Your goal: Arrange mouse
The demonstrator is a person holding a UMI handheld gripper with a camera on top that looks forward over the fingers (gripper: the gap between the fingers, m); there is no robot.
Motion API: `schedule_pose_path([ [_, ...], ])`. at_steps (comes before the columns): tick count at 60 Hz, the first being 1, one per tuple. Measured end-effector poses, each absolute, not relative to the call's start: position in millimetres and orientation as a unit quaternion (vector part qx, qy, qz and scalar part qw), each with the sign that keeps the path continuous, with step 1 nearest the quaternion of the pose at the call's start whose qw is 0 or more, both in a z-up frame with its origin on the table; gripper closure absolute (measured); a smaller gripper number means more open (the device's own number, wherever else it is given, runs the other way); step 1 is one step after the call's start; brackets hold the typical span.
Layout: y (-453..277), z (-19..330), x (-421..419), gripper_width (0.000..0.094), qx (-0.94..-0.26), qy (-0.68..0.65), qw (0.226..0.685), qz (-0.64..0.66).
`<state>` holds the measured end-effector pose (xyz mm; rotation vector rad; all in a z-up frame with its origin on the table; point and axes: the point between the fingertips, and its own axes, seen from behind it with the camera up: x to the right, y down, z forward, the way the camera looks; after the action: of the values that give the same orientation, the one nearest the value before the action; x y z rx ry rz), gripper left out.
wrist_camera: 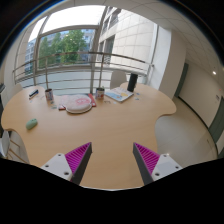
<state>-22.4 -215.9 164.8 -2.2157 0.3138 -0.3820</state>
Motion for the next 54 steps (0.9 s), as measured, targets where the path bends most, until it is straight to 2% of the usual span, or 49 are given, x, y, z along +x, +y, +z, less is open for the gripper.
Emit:
schedule_pose_path([
  [8,-229,151,-32,0.0086,-0.890,0.129,0.405,-0.166],
  [17,-248,109,-109,0.0085,-0.897,0.133,0.389,-0.165],
  [26,-232,72,-206,0.0086,-0.912,0.111,0.376,-0.124],
  [40,-140,38,-354,0.0082,-0.919,0.038,0.389,-0.047],
  [54,-19,10,-438,0.0084,-0.912,-0.003,0.409,0.002],
])
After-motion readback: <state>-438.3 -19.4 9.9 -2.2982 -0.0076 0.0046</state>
